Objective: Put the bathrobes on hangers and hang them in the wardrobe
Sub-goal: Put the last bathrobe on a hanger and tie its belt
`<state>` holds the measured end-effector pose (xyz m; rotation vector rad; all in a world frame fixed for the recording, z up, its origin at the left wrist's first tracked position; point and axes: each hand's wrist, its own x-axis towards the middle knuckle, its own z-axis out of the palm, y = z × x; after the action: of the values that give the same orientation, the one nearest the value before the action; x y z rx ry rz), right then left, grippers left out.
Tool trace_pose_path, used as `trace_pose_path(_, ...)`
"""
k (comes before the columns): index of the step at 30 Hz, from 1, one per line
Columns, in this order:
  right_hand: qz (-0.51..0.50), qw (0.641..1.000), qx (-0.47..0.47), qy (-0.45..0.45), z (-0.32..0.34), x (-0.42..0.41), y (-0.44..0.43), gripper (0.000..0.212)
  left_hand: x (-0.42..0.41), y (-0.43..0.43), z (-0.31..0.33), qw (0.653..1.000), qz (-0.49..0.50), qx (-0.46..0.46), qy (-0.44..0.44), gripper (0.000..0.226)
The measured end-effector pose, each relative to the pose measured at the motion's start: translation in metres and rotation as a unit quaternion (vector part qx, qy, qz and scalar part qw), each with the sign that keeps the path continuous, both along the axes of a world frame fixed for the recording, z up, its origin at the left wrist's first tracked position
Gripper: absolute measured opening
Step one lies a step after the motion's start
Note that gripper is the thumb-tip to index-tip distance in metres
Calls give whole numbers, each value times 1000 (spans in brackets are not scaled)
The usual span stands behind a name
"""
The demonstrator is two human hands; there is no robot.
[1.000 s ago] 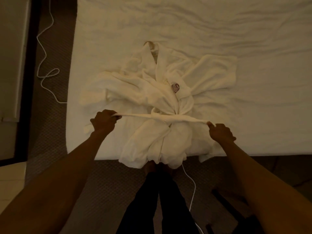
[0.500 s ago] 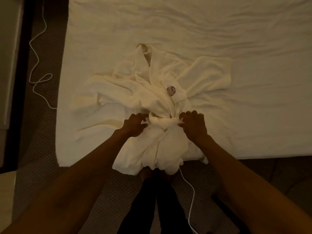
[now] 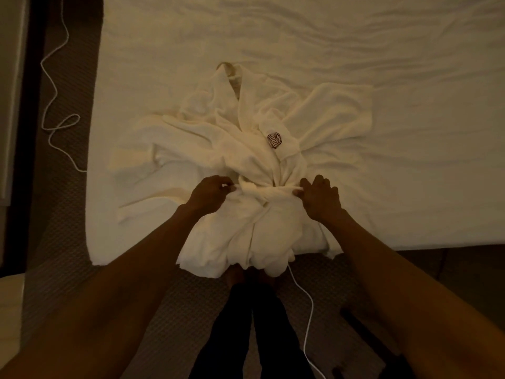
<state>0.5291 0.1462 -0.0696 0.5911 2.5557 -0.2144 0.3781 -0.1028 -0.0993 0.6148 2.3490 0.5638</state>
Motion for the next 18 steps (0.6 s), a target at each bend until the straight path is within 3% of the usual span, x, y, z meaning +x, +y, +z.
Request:
trace_pose_path(6,-185,981,-25,-52,12,25,34,33,-9,-46,10,986,64,-116,98,17)
trace_pose_path(8,-249,968,-27,-25,13,24,28,31,-8,-43,13,981,95,-135,106,19)
trace_pose_path(11,-303,951,-35,45,17,16,10,31,-5,-18,21,975,213,-58,-3,15)
trace_pose_path(13,-352,931,-60,82,20,10,1,36,-5,-2,27,923,347,88,-139,13)
trace_pose_path(15,-469,868,-122,111,21,-1,-7,57,-9,11,31,840,473,195,-182,18)
trace_pose_path(16,-539,817,-171,117,18,-9,-9,76,-11,18,32,795,527,235,-188,18)
trace_pose_path(18,-676,667,-291,114,9,-25,-10,108,-14,30,33,712,598,300,-215,16)
